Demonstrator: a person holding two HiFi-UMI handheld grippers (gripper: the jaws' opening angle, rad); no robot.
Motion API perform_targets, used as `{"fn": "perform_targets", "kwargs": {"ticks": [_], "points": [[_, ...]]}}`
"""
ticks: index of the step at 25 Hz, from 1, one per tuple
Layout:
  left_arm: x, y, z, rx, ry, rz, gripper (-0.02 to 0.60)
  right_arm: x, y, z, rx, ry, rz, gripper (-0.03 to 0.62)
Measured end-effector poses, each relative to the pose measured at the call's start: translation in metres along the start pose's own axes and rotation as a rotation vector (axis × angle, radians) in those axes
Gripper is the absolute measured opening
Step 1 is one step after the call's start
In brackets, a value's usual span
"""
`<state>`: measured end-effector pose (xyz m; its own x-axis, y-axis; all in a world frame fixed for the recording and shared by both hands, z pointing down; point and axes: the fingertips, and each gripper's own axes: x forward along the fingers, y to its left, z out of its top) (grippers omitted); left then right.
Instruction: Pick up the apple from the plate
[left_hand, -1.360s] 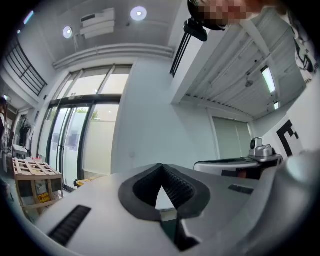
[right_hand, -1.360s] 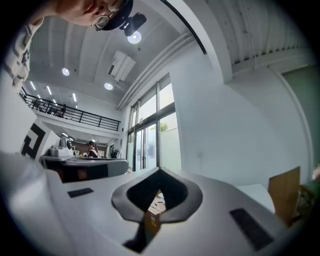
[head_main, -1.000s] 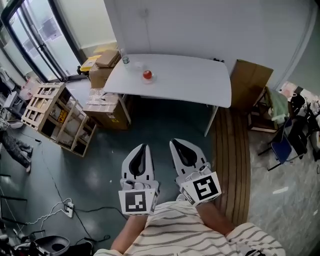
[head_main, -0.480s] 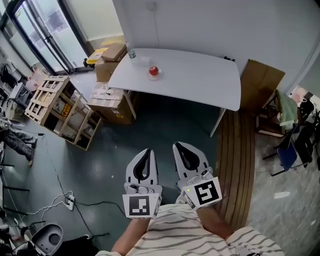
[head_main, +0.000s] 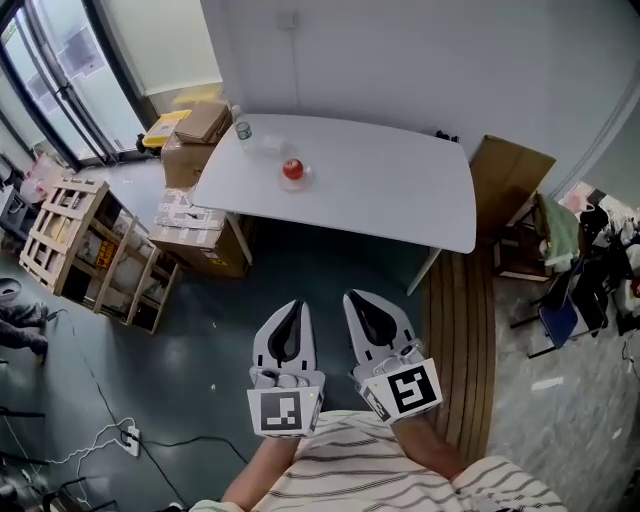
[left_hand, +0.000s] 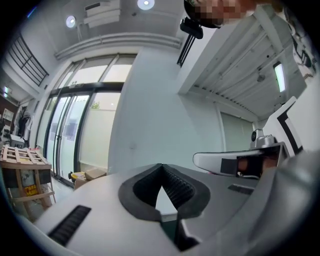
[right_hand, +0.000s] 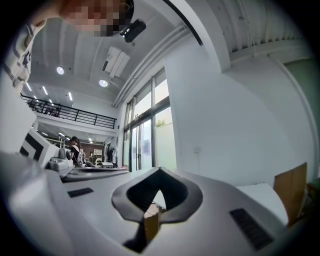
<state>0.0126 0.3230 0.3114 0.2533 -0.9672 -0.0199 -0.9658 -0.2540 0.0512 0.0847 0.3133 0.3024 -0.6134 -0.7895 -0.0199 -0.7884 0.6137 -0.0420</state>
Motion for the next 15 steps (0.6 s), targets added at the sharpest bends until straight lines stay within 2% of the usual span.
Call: {"fn": "perform_targets", "kwargs": {"ticks": [9, 15], "points": [[0.106, 0.087, 0.008, -0.013, -0.007, -0.075, 0.005, 0.132, -0.029, 0.003, 0.005, 0.001, -0.074, 0.003], [0.16, 0.13, 0.006, -0.018, -0.003, -0.113, 0.005, 0.196, -0.047, 0.002, 0.001, 0.0, -0.121, 0.003]]}}
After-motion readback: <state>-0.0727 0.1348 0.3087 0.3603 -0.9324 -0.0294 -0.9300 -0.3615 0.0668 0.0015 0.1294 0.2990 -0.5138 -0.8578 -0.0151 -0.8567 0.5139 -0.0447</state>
